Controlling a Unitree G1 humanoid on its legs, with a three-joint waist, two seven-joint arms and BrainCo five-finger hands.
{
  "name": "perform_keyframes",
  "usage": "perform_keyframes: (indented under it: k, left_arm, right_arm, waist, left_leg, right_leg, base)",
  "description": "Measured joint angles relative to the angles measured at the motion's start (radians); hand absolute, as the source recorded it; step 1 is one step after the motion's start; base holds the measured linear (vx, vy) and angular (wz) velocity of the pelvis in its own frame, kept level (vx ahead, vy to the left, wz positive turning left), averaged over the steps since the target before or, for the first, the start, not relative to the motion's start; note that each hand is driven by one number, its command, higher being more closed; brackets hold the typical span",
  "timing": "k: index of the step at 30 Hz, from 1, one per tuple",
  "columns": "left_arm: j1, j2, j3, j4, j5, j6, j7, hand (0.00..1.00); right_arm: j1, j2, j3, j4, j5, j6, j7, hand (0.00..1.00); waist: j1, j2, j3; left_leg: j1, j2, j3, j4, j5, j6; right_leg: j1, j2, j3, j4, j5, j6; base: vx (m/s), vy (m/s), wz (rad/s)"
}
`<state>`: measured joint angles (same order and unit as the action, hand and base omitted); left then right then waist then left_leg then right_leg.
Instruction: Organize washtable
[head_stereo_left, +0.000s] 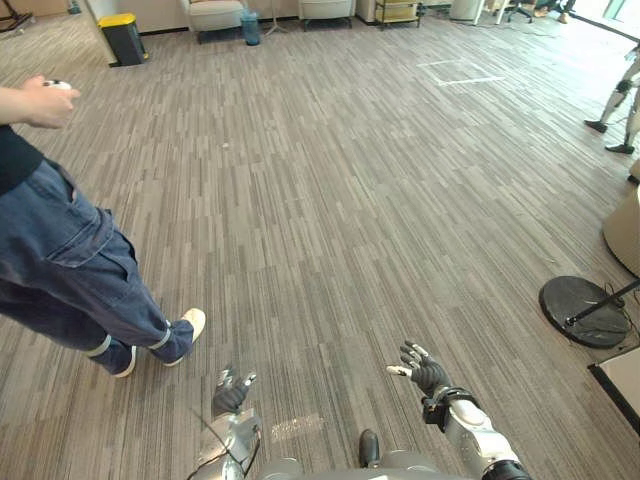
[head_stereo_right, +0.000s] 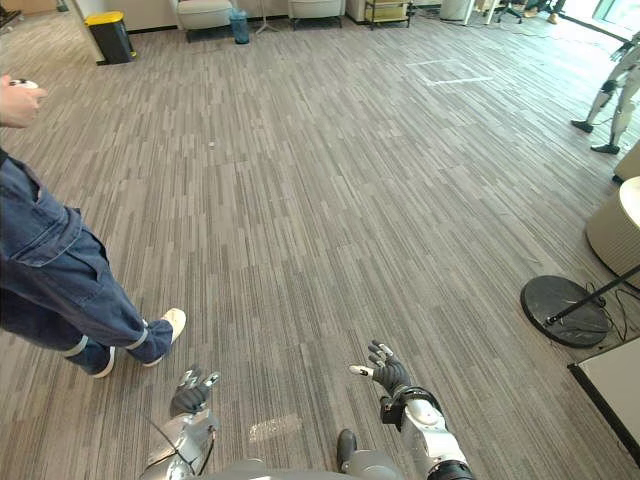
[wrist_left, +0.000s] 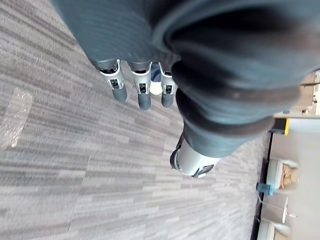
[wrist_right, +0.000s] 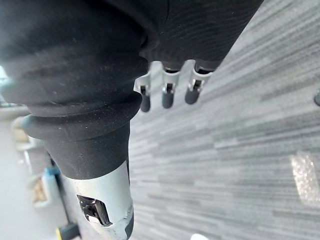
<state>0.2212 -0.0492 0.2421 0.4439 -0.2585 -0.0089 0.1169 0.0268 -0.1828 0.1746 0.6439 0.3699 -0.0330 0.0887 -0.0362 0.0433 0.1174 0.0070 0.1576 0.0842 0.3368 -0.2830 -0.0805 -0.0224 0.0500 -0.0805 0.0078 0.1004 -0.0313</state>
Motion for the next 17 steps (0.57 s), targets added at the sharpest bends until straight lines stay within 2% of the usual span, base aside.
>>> perform_keyframes:
  k: [5, 10, 17]
  left_arm:
    - [-0.005, 0.016, 0.004, -0.024, 0.035, -0.003, 0.017, 0.00]
    - [-0.008, 0.015, -0.017, -0.024, 0.036, -0.010, 0.019, 0.00]
    - [-0.008, 0.021, -0.057, -0.020, 0.058, -0.022, 0.020, 0.00]
  right_arm:
    - [0.053, 0.025, -0.012, 0.000, -0.030, 0.000, -0.001, 0.00]
    - [0.055, 0.023, -0.019, -0.001, -0.060, -0.001, -0.003, 0.00]
    - [0.050, 0.024, -0.017, -0.001, -0.067, -0.002, -0.006, 0.00]
  waist:
    - [-0.005, -0.034, -0.022]
    - [-0.007, -0.036, -0.023]
    - [-0.005, -0.039, -0.025]
  left_leg:
    - [0.008, -0.066, 0.023, -0.097, 0.038, 0.032]
    - [0.035, -0.105, 0.038, -0.157, 0.063, 0.054]
    - [0.038, -0.122, 0.051, -0.166, 0.074, 0.065]
  right_leg:
    - [-0.019, -0.054, 0.027, -0.049, 0.026, 0.040]
    - [-0.025, -0.084, 0.045, -0.055, 0.033, 0.059]
    - [-0.036, -0.099, 0.060, -0.054, 0.040, 0.070]
  base:
    - [0.04, 0.168, -0.11]
    - [0.01, 0.112, -0.08]
    - [-0.02, 0.038, -0.05]
